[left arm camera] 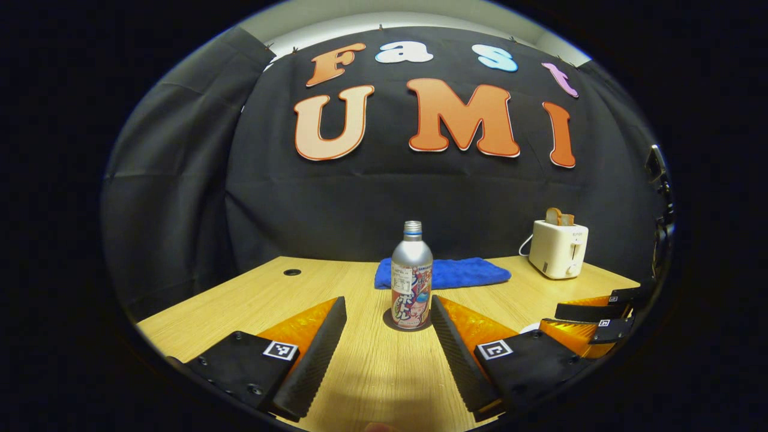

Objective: Open the teacup lid with one hand, grasp the water bottle and pour water into the teacup with the other hand; after pouring, place the water bottle on the coaster and then close the teacup lid.

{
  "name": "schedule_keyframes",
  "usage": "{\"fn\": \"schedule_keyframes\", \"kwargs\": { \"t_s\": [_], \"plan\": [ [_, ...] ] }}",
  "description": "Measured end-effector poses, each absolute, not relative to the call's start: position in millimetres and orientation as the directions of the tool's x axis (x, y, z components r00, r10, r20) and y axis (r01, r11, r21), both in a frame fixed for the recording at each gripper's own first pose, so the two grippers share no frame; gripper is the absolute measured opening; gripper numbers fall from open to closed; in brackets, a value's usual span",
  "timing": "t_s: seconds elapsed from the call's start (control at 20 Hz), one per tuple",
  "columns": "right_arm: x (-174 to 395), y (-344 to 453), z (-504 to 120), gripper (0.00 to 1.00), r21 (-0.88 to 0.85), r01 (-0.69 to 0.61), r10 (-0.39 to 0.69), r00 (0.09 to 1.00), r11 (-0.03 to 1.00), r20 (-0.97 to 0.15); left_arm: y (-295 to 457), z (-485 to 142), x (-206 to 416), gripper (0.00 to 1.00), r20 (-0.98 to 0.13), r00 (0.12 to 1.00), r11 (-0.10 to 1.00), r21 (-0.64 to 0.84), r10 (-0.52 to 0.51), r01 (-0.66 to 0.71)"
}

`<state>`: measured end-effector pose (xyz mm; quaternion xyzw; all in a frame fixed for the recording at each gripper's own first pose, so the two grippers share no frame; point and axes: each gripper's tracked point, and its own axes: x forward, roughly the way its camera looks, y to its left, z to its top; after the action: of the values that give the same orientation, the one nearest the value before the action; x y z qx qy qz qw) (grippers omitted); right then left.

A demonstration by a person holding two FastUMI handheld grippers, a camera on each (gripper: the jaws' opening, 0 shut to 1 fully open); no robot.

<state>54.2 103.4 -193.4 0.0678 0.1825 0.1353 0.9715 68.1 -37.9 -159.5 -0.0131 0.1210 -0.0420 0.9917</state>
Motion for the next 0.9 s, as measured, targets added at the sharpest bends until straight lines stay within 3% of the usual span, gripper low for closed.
{"fn": "schedule_keyframes", "kwargs": {
  "t_s": [0.25, 0.5, 0.55, 0.65, 0.9],
  "plan": [
    [52.3, 63.8, -147.7, 0.71, 0.143, -0.17, 0.2, 0.95, 0.975, -0.239, -40.9, -129.4, 58.9, 0.94, -0.19, 0.979, 0.998, -0.024, -0.068, 0.065],
    [44.7, 12.6, -102.7, 0.82, 0.092, -0.073, 0.086, 0.985, 0.993, -0.15, -52.3, -102.9, 50.3, 0.94, -0.156, 0.984, 0.995, -0.058, -0.087, 0.079],
    [43.3, 3.3, -93.9, 0.83, 0.084, -0.057, 0.068, 0.989, 0.995, -0.131, -51.7, -98.4, 48.9, 0.89, -0.156, 0.984, 0.995, -0.064, -0.087, 0.077],
    [38.5, -11.9, -77.9, 0.84, 0.079, -0.026, 0.034, 0.994, 0.997, -0.1, -52.3, -89.2, 45.2, 0.89, -0.149, 0.985, 0.994, -0.075, -0.086, 0.075],
    [28.2, -34.9, -49.7, 0.84, 0.081, 0.029, -0.027, 0.999, 0.996, -0.034, -45.8, -56.1, 32.6, 0.99, -0.078, 0.996, 0.998, -0.042, -0.049, 0.046]
  ]
}}
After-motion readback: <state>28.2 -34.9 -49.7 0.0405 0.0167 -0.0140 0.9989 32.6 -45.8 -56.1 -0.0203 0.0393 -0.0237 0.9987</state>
